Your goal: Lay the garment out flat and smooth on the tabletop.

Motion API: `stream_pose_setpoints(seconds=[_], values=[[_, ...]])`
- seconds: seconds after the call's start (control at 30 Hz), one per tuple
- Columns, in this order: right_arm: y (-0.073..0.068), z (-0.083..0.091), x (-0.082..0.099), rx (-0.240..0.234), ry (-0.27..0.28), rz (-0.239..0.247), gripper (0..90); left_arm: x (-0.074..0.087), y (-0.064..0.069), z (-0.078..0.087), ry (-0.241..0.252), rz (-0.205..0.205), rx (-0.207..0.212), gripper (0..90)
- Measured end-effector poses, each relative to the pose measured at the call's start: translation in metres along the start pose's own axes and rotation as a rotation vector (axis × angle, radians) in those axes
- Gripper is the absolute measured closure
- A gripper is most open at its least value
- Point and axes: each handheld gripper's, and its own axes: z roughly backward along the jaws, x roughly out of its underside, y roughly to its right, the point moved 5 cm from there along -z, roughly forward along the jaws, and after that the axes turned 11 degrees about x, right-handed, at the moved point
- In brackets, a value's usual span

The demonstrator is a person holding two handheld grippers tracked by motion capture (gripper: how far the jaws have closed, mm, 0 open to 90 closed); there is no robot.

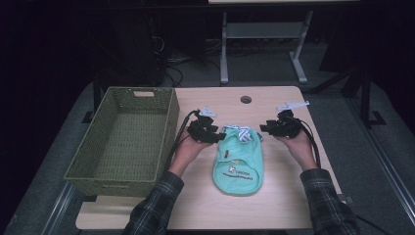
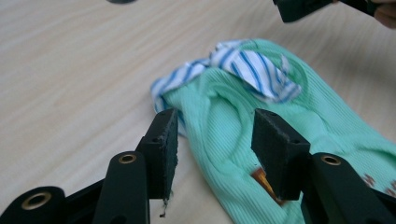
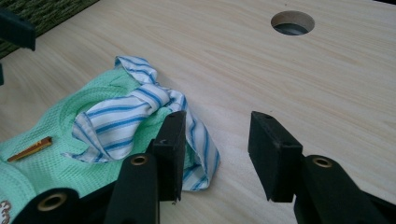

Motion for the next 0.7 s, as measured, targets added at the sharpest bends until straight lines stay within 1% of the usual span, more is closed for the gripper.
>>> stream_pose_setpoints(seconds=[0.03,0.1,0.13,0.17,0.2,0.37,0.43,0.53,0.57,0.7], values=[[0.001,-0.001,0.0,-0.003,0.001,-0.003,55.2,-0.002,-0.002,-0.002,0.007,0.006,0.0,50.0],[0.001,-0.002,0.001,-0.004,-0.002,-0.011,54.6,-0.007,-0.007,-0.006,0.006,0.004,-0.01,50.0],[0.002,-0.003,0.0,-0.004,0.0,-0.011,54.2,-0.008,-0.01,-0.008,-0.002,0.002,-0.014,50.0],[0.002,-0.004,0.0,-0.003,0.003,-0.011,54.0,-0.008,-0.01,-0.008,-0.002,0.002,-0.014,50.0],[0.002,-0.005,0.0,-0.005,0.006,-0.015,53.5,-0.011,-0.015,-0.012,-0.006,0.008,-0.014,50.0],[0.001,-0.012,0.001,-0.009,-0.001,-0.023,51.9,-0.018,-0.024,-0.025,-0.018,0.017,-0.017,49.6],[-0.001,-0.015,0.002,-0.017,-0.011,-0.029,51.2,-0.02,-0.027,-0.03,-0.022,0.016,-0.02,49.5],[-0.003,-0.02,0.004,-0.026,-0.018,-0.029,49.8,-0.021,-0.031,-0.038,-0.047,0.006,-0.03,48.9],[-0.004,-0.022,0.004,-0.031,-0.022,-0.029,49.6,-0.022,-0.032,-0.04,-0.046,0.007,-0.035,48.8],[-0.008,-0.027,0.006,-0.039,-0.035,-0.019,48.7,-0.019,-0.037,-0.045,-0.051,0.024,-0.032,48.2]])
